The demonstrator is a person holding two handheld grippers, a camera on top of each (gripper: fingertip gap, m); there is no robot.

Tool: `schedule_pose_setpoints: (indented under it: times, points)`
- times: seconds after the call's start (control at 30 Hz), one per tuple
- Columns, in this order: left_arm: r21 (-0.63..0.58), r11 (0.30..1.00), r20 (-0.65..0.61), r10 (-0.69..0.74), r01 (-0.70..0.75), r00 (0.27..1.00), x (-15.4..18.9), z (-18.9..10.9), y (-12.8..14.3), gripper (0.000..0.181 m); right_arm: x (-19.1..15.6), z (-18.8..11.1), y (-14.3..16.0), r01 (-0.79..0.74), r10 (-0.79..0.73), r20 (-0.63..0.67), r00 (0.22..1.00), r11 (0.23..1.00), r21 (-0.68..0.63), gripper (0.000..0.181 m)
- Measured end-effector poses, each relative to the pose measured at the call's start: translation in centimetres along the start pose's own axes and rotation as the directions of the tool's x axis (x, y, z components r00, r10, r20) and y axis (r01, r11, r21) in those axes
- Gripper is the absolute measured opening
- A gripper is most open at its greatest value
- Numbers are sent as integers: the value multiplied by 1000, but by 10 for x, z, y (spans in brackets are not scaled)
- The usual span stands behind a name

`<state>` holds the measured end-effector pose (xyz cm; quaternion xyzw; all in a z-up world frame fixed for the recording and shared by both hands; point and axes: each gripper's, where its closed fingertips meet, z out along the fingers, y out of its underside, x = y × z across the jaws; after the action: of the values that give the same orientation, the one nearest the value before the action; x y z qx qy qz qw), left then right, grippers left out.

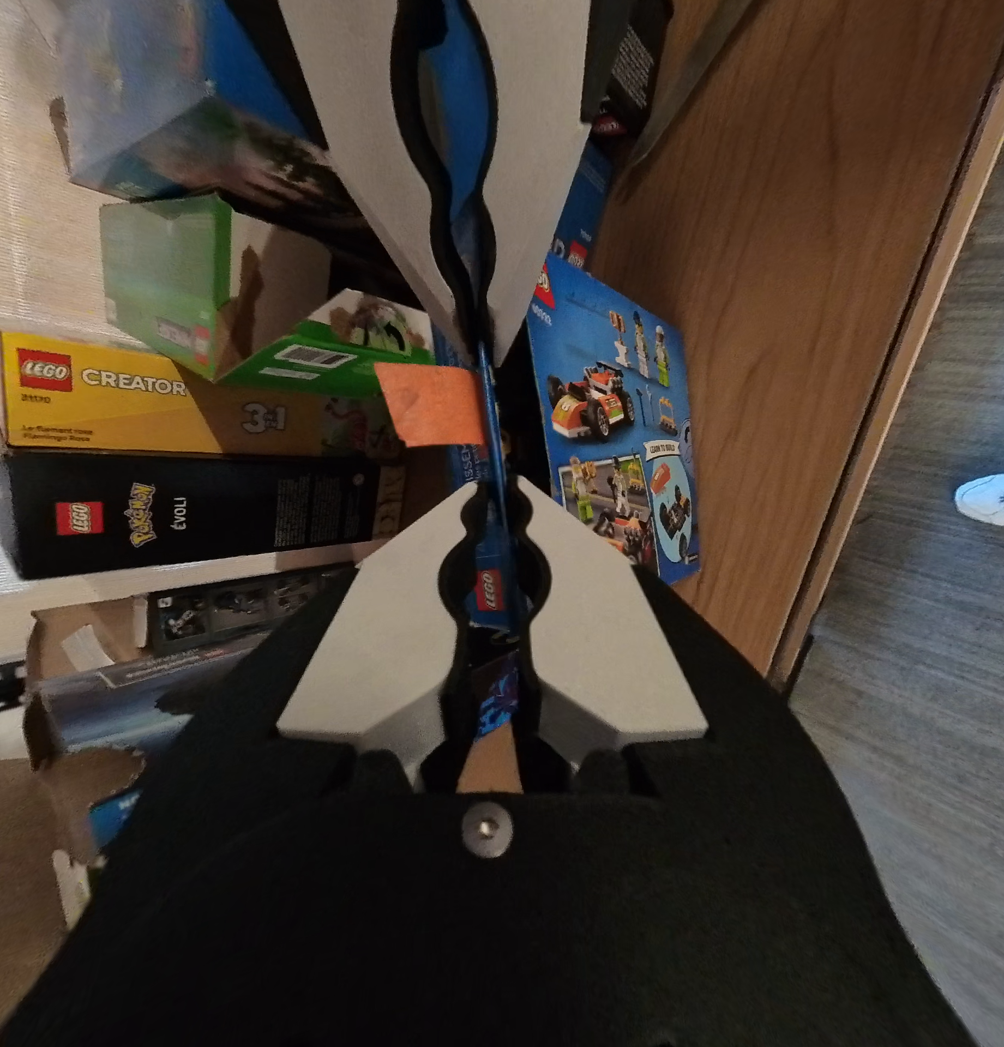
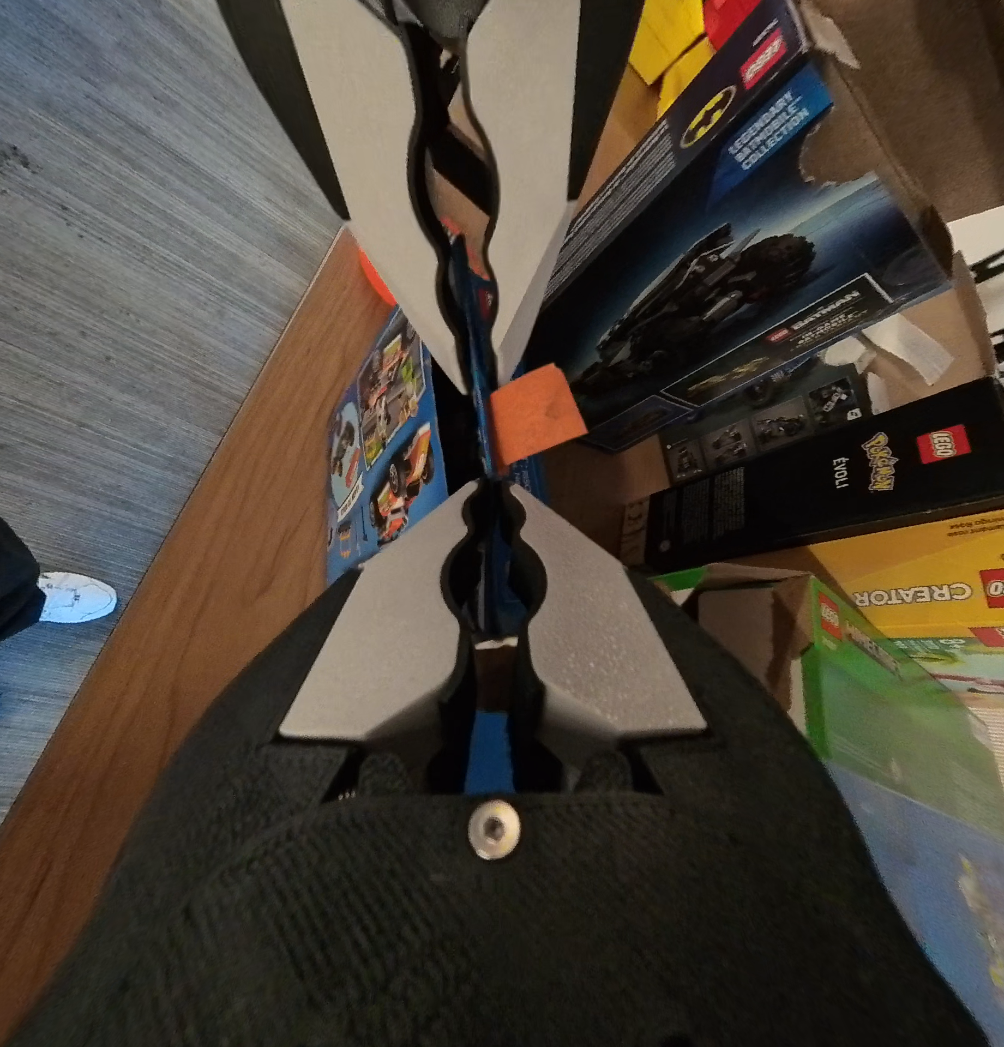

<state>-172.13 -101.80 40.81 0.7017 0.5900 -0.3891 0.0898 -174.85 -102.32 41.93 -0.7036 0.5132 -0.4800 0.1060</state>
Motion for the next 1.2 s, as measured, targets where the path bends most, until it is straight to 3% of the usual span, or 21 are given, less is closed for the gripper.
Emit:
schedule_pose_setpoints:
  times: [0.23, 0.5, 0.67, 0.9, 1.2]
  points:
    - [11, 997, -51, -75, 76, 996, 3, -22, 10, 10, 3, -2, -3, -17, 18, 35, 999, 999, -43, 2]
    - [22, 988, -168, -144, 150, 975, 9, -21, 12, 1, -5, -1, -1, -135, 149, 196, 969, 987, -84, 2]
    - [67, 966, -269, -222, 249, 937, 11, -21, 11, 4, -4, -2, -1, -188, 203, 228, 952, 978, -88, 5]
    - [48, 979, -200, -185, 198, 962, 4, -21, 19, 8, 7, -7, 9, -88, 103, 127, 987, 989, -123, 13]
    - [60, 977, -254, -184, 206, 949, 8, -23, 19, 3, -1, -9, 9, -175, 192, 201, 961, 980, -97, 6]
